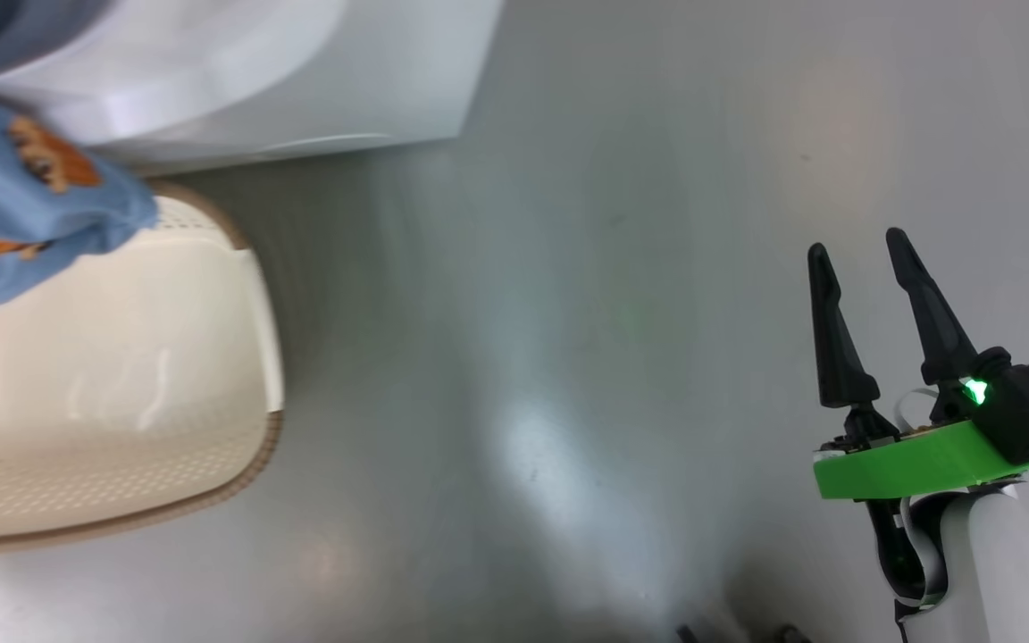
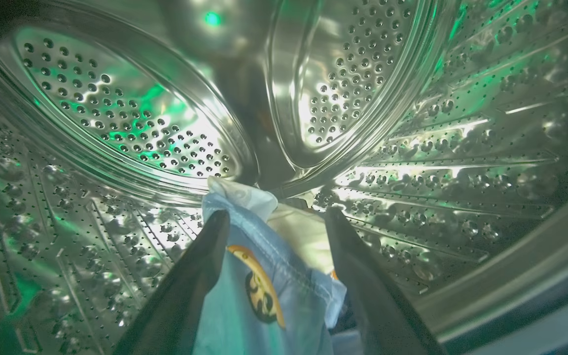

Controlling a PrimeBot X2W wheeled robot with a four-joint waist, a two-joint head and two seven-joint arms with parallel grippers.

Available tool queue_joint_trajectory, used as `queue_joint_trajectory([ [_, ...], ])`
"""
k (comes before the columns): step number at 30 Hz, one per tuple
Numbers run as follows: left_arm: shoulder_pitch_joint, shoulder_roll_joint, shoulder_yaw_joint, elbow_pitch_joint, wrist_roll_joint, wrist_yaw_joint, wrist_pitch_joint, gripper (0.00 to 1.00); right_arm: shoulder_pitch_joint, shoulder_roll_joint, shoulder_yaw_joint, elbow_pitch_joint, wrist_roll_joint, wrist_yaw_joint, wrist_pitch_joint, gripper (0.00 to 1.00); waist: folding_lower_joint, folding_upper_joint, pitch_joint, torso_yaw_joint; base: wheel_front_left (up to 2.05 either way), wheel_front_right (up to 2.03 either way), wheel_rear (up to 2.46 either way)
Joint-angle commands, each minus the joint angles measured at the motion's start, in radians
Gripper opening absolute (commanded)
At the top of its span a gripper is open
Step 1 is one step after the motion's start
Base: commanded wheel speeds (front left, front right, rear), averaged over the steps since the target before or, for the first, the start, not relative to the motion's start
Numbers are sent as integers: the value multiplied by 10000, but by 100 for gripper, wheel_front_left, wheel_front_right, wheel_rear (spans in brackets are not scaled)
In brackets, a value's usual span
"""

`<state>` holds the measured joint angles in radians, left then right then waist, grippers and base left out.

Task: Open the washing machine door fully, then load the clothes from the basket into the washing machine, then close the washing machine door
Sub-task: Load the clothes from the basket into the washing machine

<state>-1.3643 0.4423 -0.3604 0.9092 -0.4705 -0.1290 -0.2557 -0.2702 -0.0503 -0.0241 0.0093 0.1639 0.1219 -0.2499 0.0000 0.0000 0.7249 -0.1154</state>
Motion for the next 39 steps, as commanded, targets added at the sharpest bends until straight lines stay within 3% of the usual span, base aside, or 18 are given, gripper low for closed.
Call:
queue_joint_trajectory([
  [1,278,511,209,-365,-38,-16,-57,100,355,-56,141,-256,-109,88,-118,100,0,0,-424,481,0,0,0],
  [10,3271,336,667,-2873,-1,278,-59,100,753,-215,-97,-521,-312,88,126,100,0,0,-1061,1184,0,0,0],
  [17,5897,98,1035,-5191,54,888,-60,100,1172,-322,-315,-860,-368,88,411,100,0,0,-1537,1502,0,0,0],
  [21,7416,-462,1554,-6457,-82,1206,-60,100,1348,-341,-368,-988,-394,88,515,100,0,0,-1768,1631,0,0,0],
  [28,9650,-1568,2152,-7721,657,1546,-60,100,1553,-377,-317,-1108,-415,88,686,100,0,0,-2139,1763,0,0,0],
  [39,11625,-3153,2915,-8500,2088,1135,-60,100,1685,-462,-287,-1240,-383,88,795,100,0,0,-2278,1732,0,0,0],
])
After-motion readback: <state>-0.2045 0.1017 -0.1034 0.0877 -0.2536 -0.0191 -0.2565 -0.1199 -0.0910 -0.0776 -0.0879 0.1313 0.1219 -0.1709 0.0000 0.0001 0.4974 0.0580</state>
